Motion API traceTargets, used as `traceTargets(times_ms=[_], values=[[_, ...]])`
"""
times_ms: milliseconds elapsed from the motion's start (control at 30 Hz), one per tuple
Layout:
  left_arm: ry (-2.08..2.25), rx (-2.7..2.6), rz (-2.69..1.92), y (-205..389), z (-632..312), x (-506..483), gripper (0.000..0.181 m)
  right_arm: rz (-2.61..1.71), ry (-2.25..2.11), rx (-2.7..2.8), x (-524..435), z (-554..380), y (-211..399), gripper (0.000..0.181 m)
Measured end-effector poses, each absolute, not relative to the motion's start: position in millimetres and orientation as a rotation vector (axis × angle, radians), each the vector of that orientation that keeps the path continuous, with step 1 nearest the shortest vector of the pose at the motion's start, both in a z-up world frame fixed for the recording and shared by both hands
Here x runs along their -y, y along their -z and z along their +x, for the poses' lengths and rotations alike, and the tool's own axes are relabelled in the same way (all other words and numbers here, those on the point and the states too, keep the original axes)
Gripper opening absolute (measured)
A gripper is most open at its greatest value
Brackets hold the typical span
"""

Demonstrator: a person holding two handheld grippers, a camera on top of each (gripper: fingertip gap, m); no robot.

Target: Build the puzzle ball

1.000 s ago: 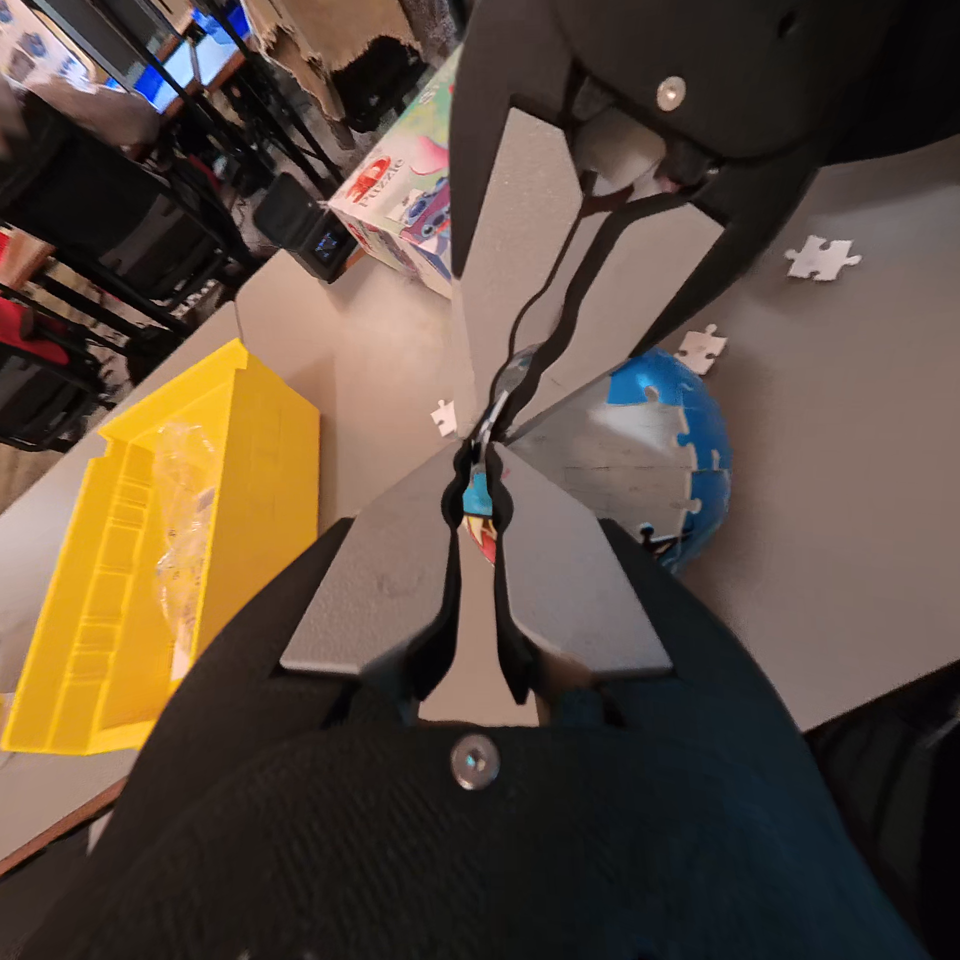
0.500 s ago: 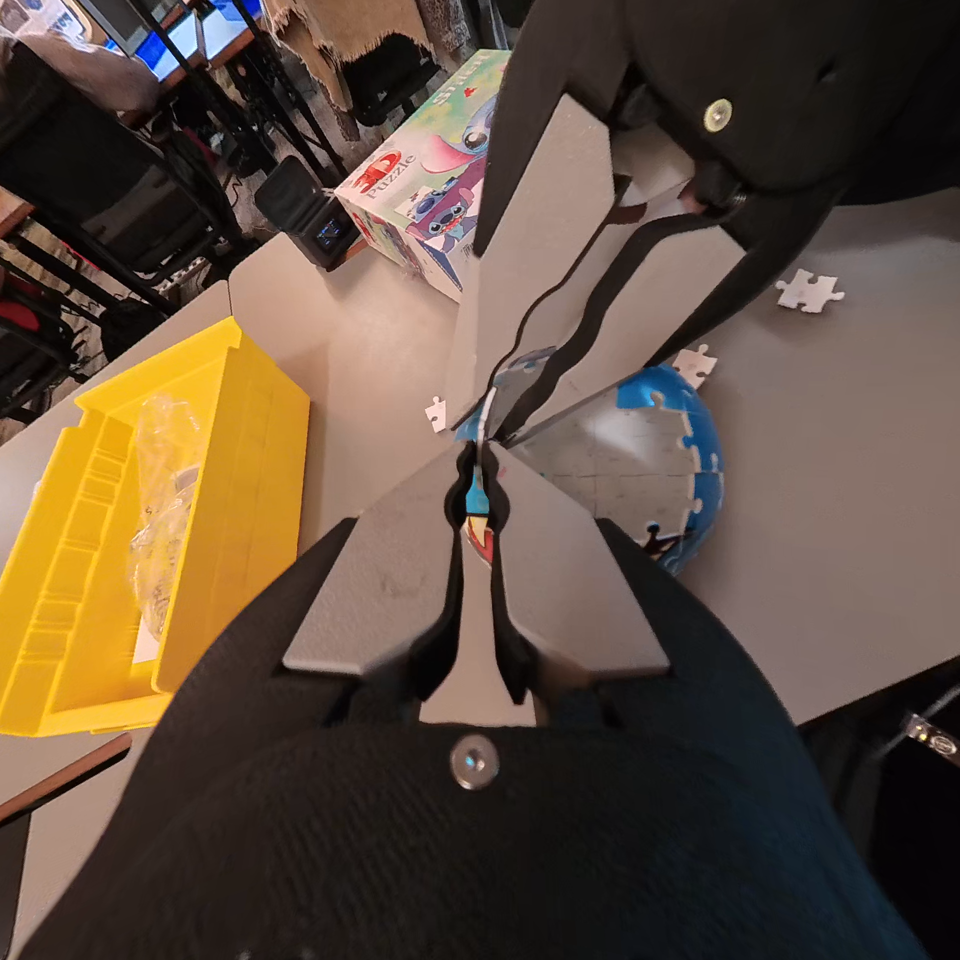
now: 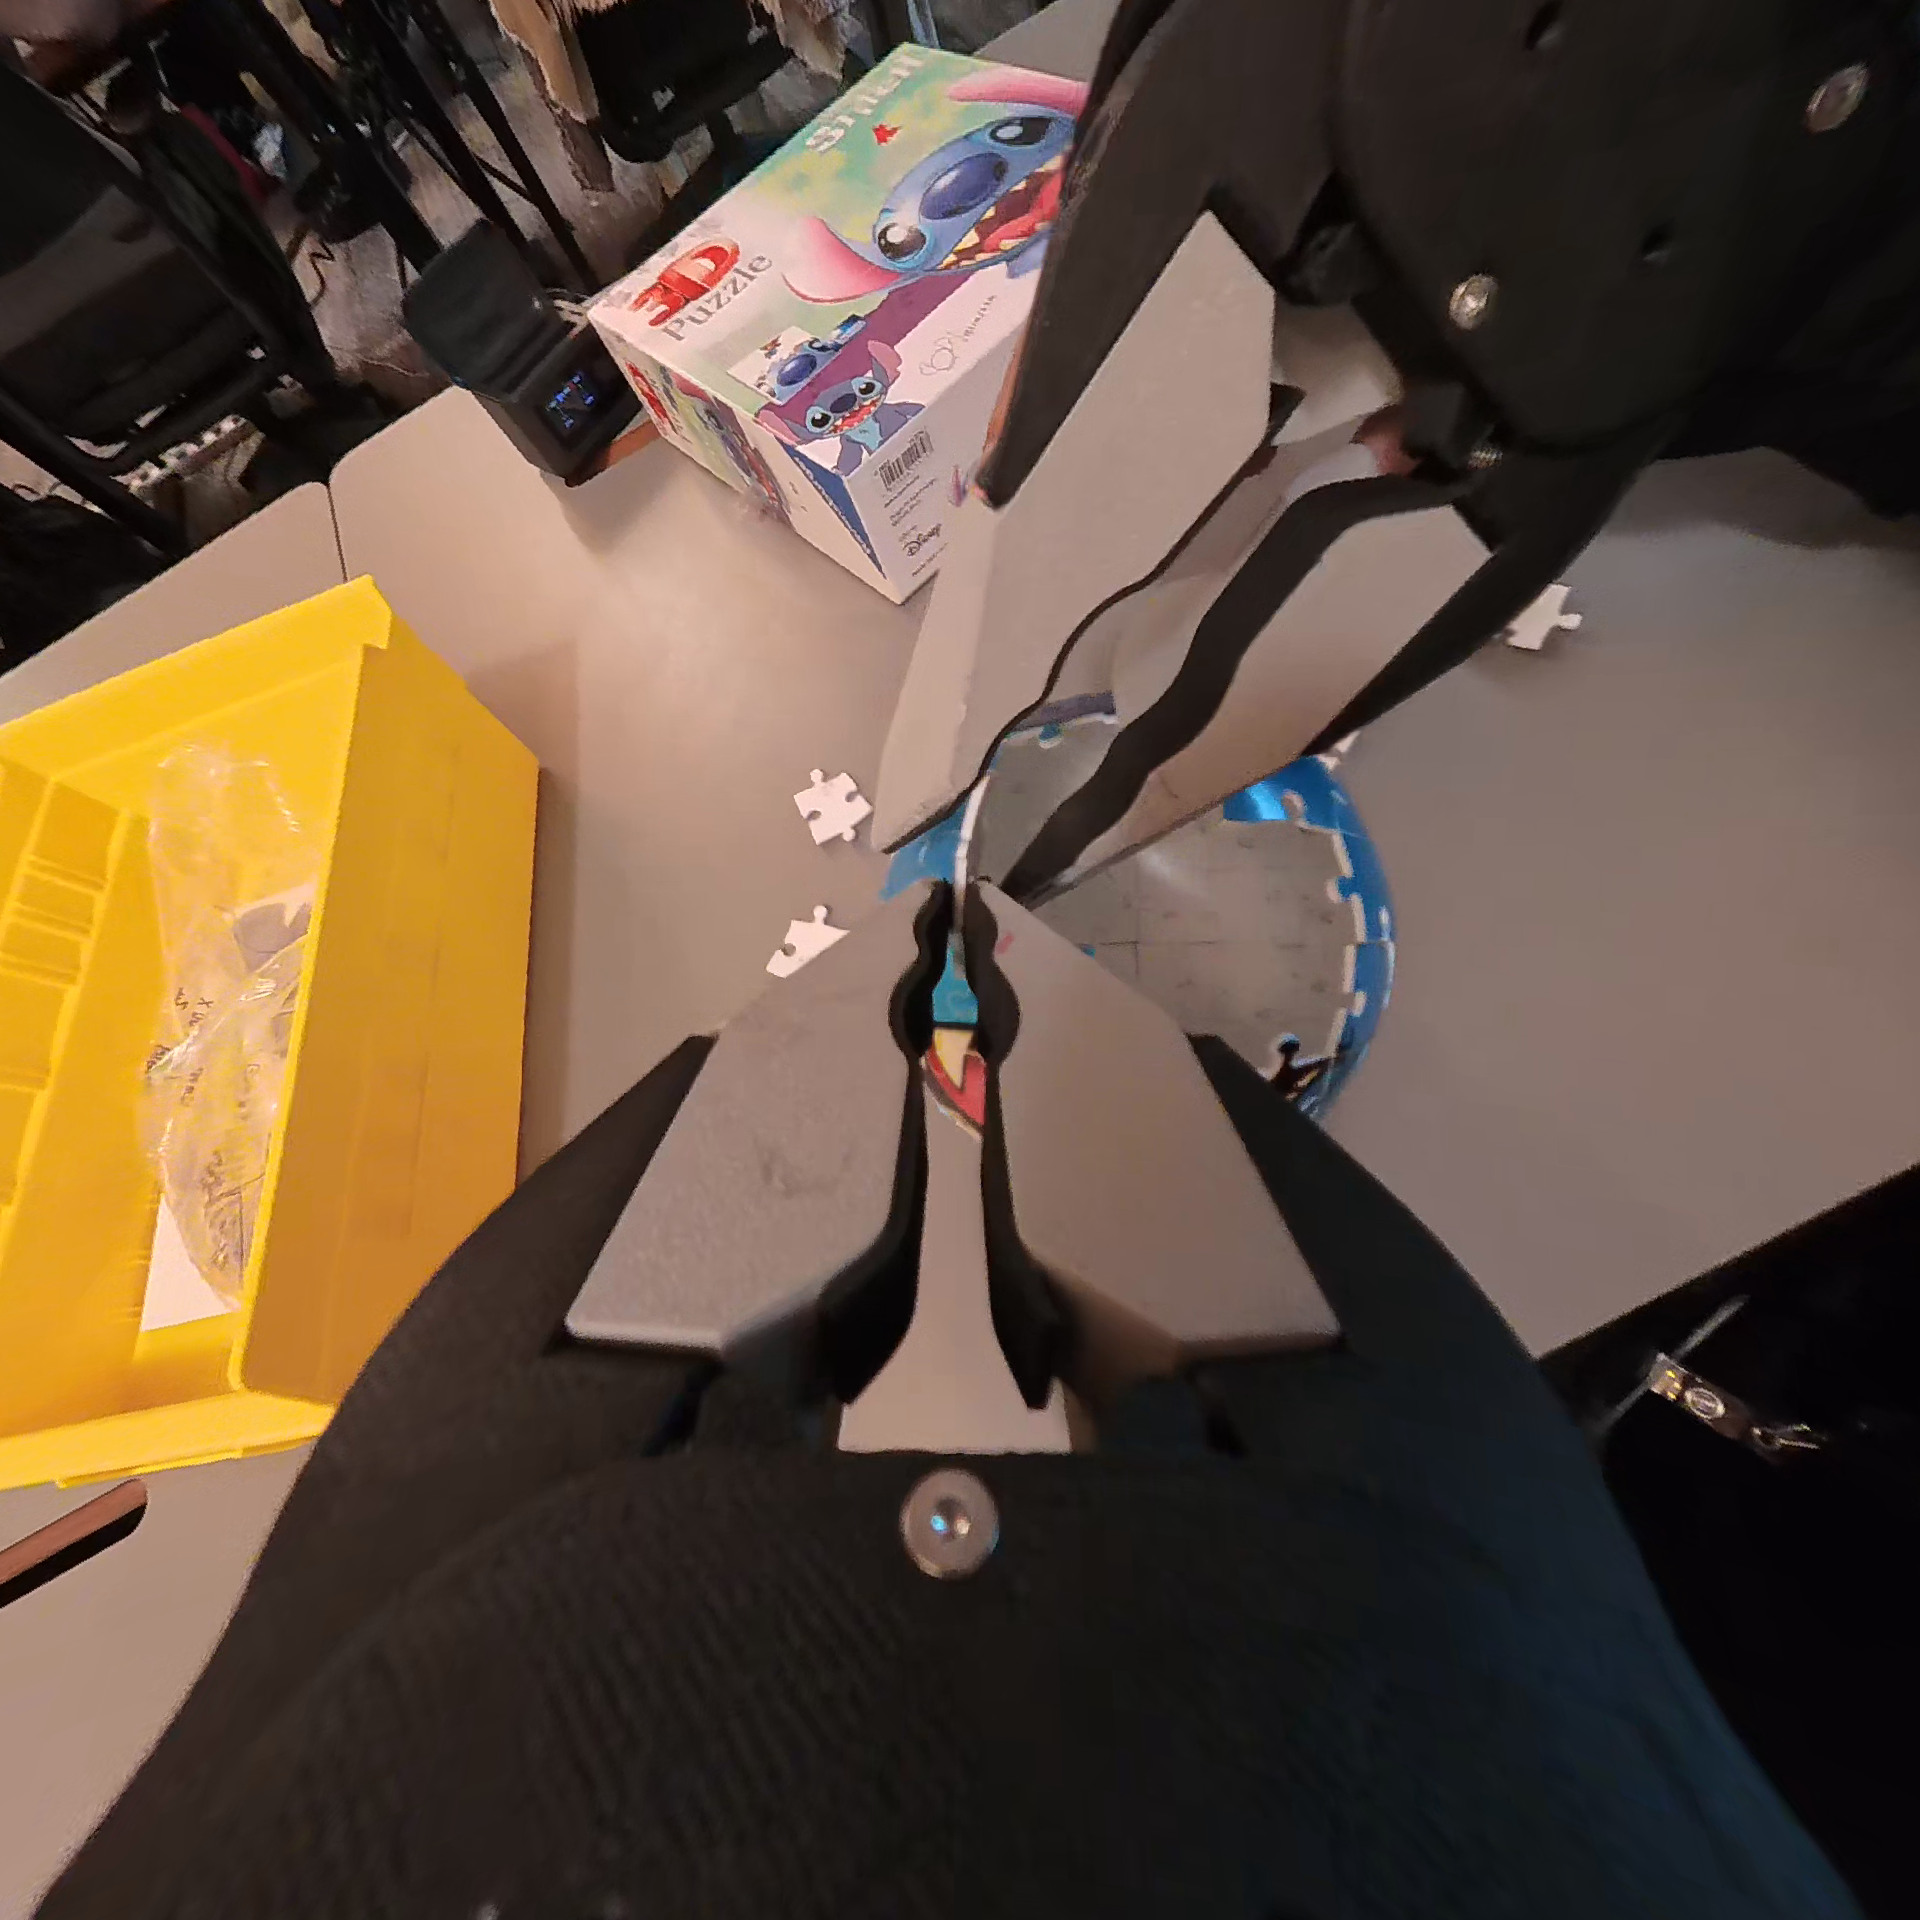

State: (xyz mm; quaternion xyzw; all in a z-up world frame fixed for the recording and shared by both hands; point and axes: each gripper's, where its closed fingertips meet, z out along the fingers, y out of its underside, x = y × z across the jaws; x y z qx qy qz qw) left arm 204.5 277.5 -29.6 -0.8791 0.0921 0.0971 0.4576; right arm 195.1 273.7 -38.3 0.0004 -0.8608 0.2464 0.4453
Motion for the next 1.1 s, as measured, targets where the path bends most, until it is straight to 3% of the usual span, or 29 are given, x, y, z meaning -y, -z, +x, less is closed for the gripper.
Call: traceTargets(times_ms=[1100], values=[[0.048, -0.212, -2.248, 31.7, 203.4, -279.4, 0.0, -0.004, -0.551, 2.127, -278.5, 192.0, 39.5, 0.023]])
